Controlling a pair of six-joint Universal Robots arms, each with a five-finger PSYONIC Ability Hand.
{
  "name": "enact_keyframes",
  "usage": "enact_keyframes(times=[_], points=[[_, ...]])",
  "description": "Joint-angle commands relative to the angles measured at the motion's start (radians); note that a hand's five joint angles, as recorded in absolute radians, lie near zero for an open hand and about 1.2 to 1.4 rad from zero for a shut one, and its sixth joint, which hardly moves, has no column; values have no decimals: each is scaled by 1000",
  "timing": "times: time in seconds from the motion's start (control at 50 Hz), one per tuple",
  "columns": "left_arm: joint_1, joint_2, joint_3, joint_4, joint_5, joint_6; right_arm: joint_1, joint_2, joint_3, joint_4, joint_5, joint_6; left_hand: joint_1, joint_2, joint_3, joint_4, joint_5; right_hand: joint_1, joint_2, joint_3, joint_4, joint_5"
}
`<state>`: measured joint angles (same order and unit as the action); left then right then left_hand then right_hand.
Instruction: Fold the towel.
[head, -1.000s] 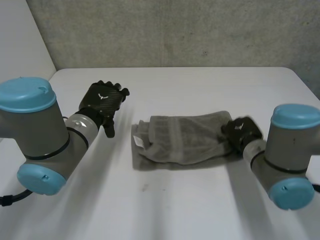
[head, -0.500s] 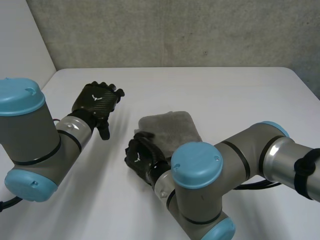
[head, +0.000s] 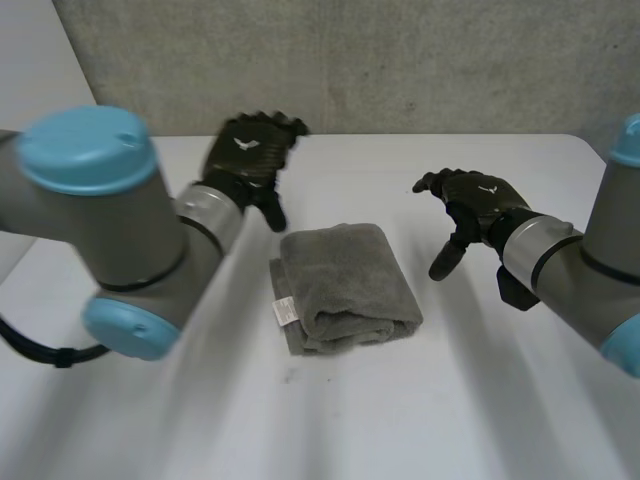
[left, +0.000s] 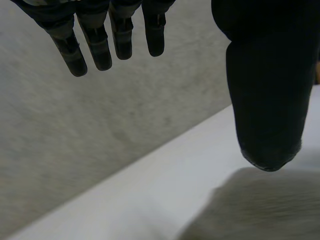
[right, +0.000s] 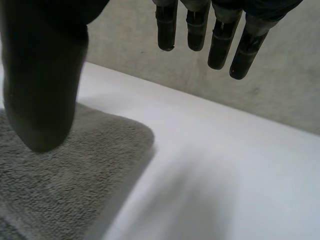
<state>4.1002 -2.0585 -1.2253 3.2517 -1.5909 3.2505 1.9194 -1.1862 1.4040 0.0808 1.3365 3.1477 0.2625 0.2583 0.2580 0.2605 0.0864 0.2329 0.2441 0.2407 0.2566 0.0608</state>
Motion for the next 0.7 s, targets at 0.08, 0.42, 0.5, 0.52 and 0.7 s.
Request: enact_keyframes(times=[0.08, 0.42, 0.5, 0.52, 0.7], points=[[-130, -241, 167, -167, -116, -254, -22, 112, -126, 69, -163, 8, 39, 43, 44, 41, 41, -58, -70, -66, -82, -61], [-120, -316, 89, -216, -251, -258, 102, 375, -344, 198, -53, -225, 33, 37, 38, 35, 35, -58, -70, -66, -82, -61], [-120, -316, 86, -217, -251, -242, 125, 419, -364, 191, -7, -253, 30, 34, 35, 32, 32, -58, -70, -66, -82, -61], [-120, -316, 84, -216, -251, -229, 136, 437, -379, 192, 10, -265, 30, 34, 35, 32, 32, -58, -70, -66, -82, -61], [-121, -310, 82, -213, -253, -130, 139, 435, -396, 194, 21, -279, 27, 32, 32, 29, 29, -58, -70, -66, -82, -61]])
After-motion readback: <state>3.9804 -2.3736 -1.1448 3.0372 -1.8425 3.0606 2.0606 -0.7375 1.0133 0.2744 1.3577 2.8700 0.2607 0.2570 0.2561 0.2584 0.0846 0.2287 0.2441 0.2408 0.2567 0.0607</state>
